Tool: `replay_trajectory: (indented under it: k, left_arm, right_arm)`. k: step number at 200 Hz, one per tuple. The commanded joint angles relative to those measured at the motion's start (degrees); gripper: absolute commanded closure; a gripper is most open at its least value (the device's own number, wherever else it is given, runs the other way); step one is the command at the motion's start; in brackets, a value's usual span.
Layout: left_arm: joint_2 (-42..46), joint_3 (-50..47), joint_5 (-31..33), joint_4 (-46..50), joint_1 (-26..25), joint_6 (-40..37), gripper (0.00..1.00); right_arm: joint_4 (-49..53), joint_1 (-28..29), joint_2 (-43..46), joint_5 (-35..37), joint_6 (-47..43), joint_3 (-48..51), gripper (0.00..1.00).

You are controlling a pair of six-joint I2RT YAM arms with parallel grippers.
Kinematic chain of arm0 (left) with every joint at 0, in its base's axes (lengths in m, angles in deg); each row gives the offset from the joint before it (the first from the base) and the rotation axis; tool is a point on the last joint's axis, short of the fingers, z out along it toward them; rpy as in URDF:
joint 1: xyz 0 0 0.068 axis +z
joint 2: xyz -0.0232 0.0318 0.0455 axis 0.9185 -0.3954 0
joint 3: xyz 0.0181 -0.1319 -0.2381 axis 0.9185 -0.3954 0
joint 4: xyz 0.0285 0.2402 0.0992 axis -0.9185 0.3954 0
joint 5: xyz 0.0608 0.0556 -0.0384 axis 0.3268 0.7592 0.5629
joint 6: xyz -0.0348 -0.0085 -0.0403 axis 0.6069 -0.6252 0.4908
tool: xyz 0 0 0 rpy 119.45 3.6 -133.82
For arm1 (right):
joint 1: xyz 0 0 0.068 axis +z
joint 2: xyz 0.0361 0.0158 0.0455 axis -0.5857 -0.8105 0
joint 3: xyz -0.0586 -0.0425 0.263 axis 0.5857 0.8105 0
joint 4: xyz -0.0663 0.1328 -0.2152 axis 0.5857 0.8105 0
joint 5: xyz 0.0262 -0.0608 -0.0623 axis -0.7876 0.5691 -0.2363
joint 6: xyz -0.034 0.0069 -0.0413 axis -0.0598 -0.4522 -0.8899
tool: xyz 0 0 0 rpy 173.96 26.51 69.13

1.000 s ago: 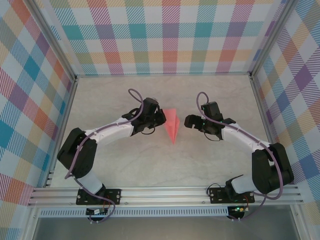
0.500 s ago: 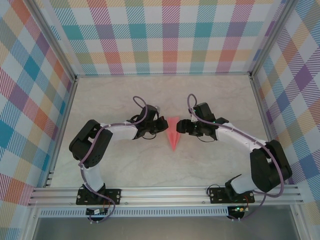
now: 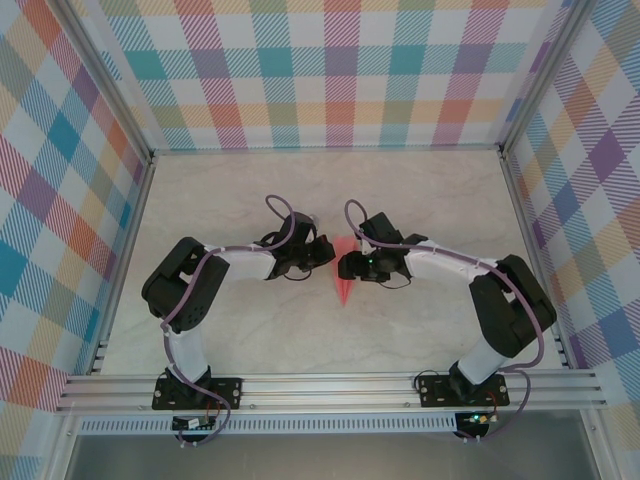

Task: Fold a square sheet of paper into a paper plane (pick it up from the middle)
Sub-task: Turn over a paper plane at the center of the table, then move the paper plane to the center of the table.

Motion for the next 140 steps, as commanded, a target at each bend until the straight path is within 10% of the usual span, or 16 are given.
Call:
replay_trajectory:
  k: [1, 140]
  left_arm:
    - [-0.80, -0.66, -0.97, -1.84, 0.96, 0.31, 1.00]
    - [-1.22, 0.00, -1.41, -1.58, 0.97, 0.57, 1.00]
  right_arm:
    - [0.43, 0.94, -1.16, 0.08, 0.85, -1.84, 0.44]
    - [-0.88, 1.97, -6.02, -0.80, 1.05, -4.41, 0.45]
